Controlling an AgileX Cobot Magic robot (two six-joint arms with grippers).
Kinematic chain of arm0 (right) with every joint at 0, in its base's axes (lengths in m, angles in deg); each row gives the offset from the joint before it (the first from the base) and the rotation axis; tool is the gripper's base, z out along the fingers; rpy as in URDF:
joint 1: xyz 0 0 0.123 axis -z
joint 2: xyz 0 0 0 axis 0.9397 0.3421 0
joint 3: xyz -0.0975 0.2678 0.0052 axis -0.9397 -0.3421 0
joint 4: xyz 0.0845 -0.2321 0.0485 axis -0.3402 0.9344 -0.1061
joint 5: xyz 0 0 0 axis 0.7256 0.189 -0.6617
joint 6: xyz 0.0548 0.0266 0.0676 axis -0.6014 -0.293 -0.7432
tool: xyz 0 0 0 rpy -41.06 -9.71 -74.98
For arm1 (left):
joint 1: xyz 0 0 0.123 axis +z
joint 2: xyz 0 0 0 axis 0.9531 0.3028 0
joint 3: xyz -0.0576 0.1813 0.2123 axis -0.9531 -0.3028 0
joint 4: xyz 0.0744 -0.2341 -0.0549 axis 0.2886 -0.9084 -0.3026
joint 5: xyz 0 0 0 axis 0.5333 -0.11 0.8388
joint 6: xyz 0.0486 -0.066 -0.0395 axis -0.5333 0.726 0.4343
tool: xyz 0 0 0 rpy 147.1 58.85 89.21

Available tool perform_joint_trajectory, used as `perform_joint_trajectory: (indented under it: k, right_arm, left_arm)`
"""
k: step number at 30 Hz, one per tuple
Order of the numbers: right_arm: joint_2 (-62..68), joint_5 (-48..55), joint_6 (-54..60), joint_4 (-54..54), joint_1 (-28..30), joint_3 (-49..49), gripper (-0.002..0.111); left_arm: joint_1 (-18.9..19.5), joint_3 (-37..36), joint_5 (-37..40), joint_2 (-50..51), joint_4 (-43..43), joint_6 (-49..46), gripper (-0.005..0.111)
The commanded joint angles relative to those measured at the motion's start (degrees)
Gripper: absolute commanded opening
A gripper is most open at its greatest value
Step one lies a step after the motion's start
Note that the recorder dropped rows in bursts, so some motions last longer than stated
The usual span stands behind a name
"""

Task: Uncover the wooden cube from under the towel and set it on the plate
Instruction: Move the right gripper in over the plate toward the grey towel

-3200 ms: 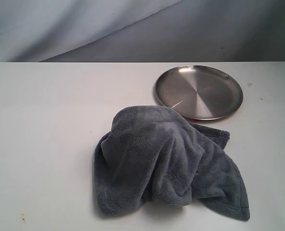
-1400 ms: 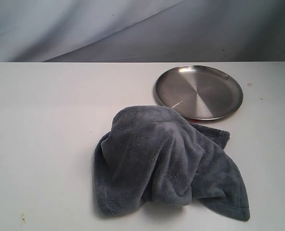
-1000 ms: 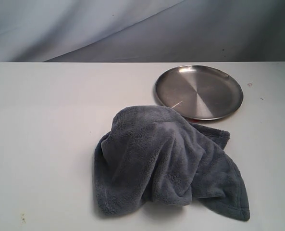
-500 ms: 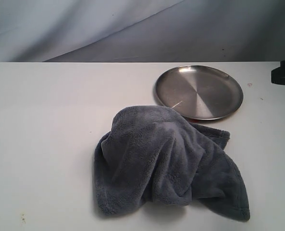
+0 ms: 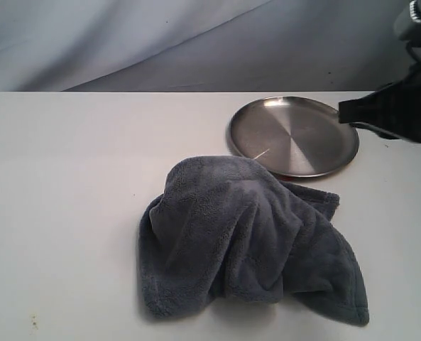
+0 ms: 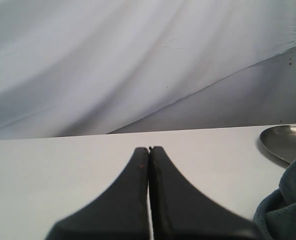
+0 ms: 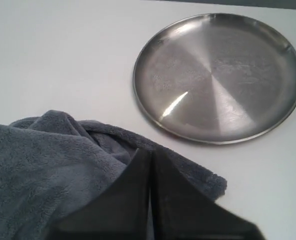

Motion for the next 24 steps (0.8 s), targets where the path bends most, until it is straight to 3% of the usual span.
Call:
perform_joint_trajectory:
  k: [1,6,18,24]
  right_arm:
    - [4.38,-6.71,-16.04,12.40,-8.33,0.36,0.000]
    - [10.31,-6.16,-18.21,12.53,-12.81,5.04,0.000]
    - [23.82,14.40,-18.68,13.39,-13.04,27.79,0.000]
    - [30.91,18.69,-18.68,13.68,-14.88,36.68,0.000]
  left_arm:
    - [0.12,-0.25,-0.62,-0.24,-0.14,0.13,0.000]
    - [0.12,-0.25,-0.62,-0.24,-0.14,0.13,0.000]
    - [0.12,-0.25,-0.62,-0.24,-0.14,0.13,0.000]
    - [0.12,-0.25,-0.62,-0.24,-0.14,0.13,0.000]
